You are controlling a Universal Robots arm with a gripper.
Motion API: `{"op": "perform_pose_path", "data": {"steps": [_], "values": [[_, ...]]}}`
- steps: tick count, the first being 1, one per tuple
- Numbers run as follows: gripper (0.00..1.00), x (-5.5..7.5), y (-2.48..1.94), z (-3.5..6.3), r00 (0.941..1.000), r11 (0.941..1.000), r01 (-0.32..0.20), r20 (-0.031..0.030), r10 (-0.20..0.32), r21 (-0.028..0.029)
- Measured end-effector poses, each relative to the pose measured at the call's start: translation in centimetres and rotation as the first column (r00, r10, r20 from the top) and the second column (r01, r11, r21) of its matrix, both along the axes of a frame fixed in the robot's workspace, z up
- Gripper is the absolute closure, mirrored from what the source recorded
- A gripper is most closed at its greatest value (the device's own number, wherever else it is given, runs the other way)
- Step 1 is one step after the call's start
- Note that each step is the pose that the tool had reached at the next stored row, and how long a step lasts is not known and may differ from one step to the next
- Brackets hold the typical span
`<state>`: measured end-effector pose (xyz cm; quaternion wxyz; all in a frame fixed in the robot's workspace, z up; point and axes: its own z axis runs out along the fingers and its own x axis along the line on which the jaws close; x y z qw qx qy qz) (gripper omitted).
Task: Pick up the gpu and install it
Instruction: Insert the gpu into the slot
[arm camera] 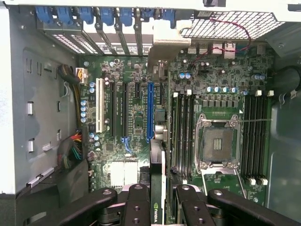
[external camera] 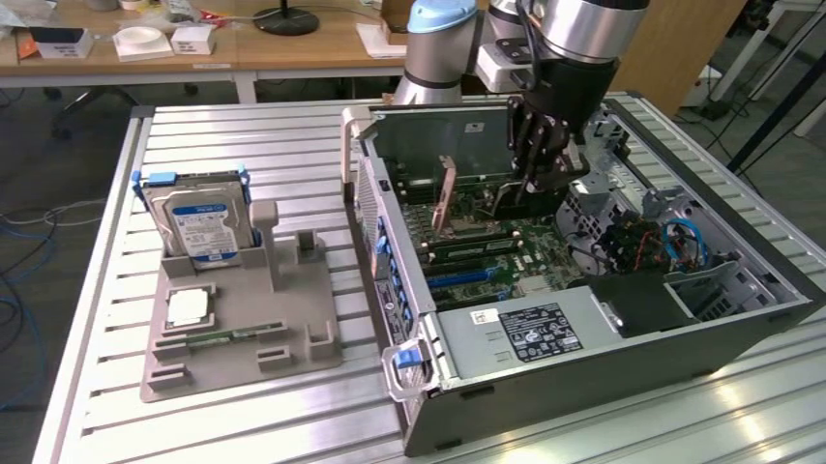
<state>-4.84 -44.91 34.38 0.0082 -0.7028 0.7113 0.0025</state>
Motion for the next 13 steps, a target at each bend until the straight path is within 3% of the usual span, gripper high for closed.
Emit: {"op": "perform_pose_path", "data": {"steps": [13], "values": [[0.74,0.0,0.0,-0.11,1.0,1.0,0.0,-0.0001,0.0,-0.0001]]}}
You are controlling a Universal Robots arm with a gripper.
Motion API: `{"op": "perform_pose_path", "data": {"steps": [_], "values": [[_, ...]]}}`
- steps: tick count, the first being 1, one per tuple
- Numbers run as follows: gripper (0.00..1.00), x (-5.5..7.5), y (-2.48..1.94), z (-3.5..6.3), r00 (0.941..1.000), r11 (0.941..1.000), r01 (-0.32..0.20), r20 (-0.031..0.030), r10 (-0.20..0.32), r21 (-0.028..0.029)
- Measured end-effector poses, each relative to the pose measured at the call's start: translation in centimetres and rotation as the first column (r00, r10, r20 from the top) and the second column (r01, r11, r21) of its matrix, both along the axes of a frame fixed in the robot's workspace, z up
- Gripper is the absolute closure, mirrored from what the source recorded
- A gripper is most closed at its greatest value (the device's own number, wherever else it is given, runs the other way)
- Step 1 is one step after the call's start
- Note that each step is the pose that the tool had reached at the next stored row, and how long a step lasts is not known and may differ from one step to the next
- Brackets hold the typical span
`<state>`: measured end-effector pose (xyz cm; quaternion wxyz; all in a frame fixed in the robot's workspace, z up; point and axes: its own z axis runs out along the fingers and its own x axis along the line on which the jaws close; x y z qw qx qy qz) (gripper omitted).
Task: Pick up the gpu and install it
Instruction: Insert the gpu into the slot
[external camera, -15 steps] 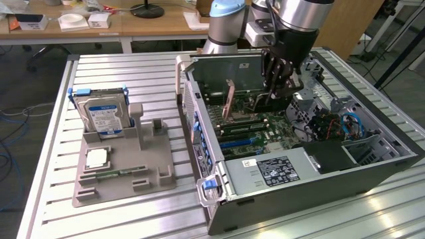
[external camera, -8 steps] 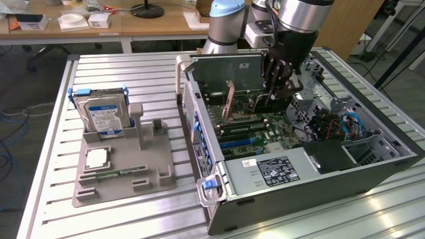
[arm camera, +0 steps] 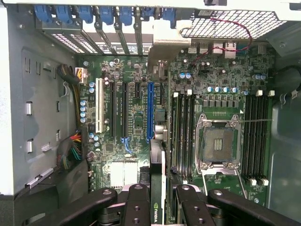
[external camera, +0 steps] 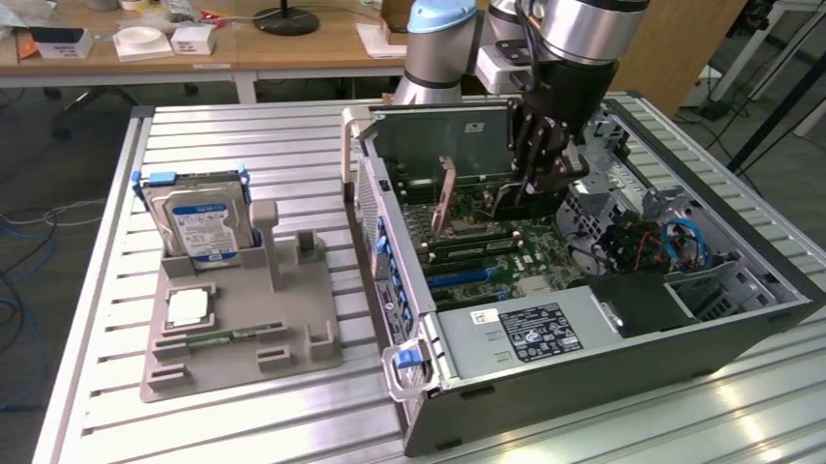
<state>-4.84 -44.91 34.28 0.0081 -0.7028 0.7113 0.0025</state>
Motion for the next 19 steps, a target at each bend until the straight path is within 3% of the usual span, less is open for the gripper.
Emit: {"op": "perform_pose_path", "data": {"steps": [11,19], "values": [[0.74,0.0,-0.05,-0.47,1.0,1.0,0.005,0.0001,-0.005,0.0001],[0.74,0.0,-0.41,-1.12,0.9997,0.9997,0.026,0.0,-0.026,-0.0001]]}}
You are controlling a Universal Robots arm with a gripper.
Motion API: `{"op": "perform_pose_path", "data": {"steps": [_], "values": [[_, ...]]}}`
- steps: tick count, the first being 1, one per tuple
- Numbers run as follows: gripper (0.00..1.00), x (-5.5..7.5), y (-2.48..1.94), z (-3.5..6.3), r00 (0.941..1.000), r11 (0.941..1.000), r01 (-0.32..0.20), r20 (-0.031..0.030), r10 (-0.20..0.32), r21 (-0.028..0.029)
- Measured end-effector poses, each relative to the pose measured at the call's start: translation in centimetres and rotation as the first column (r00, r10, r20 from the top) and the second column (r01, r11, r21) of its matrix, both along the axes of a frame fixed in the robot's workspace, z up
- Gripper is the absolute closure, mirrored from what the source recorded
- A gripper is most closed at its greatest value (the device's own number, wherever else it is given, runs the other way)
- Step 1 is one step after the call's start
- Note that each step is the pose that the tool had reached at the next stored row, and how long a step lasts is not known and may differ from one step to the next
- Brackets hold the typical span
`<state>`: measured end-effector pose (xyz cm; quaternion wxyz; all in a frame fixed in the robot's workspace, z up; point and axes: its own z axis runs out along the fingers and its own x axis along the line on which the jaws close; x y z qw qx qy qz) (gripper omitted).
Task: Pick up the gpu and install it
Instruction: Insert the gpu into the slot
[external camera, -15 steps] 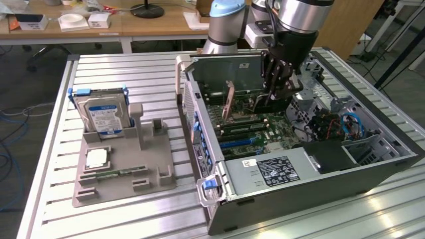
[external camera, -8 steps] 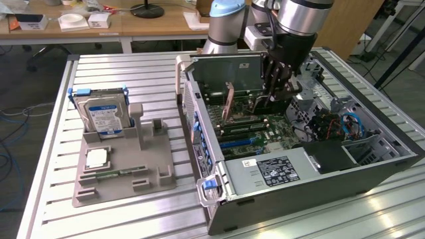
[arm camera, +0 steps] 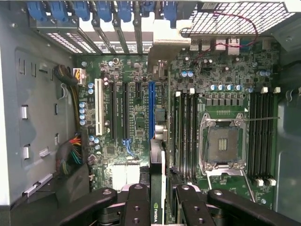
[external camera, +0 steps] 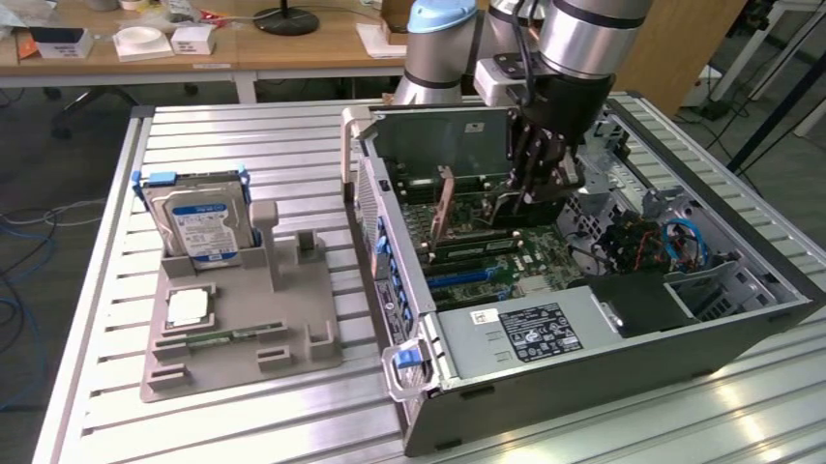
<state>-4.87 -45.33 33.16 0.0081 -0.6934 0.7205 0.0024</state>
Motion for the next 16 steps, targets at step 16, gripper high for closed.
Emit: {"op": "perform_pose_path", "data": {"steps": [16], "values": [[0.74,-0.03,-0.01,-0.32,1.0,1.0,0.001,0.0,-0.001,-0.0004]]}}
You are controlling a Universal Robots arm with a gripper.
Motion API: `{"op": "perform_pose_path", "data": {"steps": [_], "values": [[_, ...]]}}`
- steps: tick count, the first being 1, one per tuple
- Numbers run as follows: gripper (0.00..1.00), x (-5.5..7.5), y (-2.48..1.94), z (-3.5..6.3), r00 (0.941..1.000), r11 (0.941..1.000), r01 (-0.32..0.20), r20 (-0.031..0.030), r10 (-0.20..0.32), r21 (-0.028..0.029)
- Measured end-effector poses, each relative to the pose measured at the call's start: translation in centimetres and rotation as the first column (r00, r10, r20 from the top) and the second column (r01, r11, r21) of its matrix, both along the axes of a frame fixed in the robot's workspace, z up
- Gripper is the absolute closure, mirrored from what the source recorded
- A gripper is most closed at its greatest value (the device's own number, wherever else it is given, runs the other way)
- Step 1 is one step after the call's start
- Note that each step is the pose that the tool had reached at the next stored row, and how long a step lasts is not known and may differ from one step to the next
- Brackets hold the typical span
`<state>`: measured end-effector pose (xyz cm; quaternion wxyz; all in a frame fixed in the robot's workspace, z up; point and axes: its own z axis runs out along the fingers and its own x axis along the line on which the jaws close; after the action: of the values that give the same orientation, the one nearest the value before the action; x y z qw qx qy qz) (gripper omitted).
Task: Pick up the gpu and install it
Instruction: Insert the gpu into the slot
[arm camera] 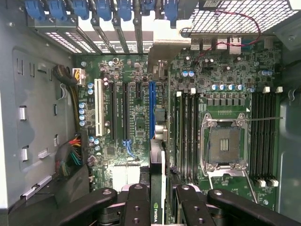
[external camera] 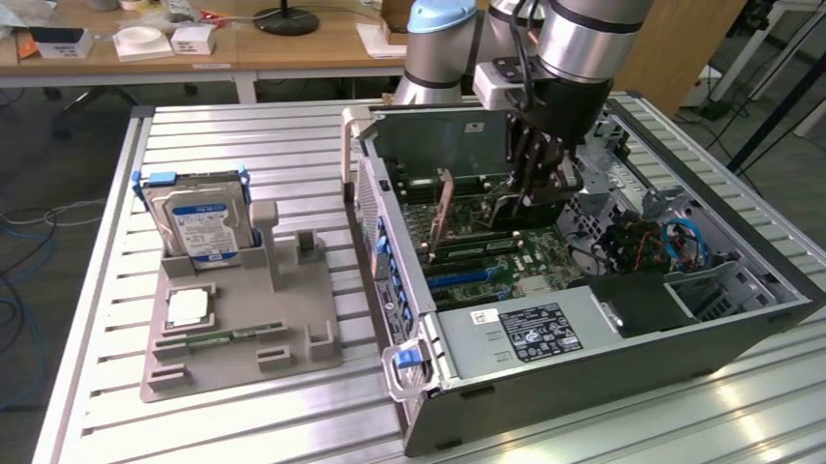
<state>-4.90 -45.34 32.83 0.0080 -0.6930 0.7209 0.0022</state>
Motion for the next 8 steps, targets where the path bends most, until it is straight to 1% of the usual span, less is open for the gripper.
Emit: {"op": "perform_pose_path", "data": {"steps": [8], "values": [[0.74,0.0,0.0,-0.31,1.0,1.0,0.0,0.0001,0.0,0.0001]]}}
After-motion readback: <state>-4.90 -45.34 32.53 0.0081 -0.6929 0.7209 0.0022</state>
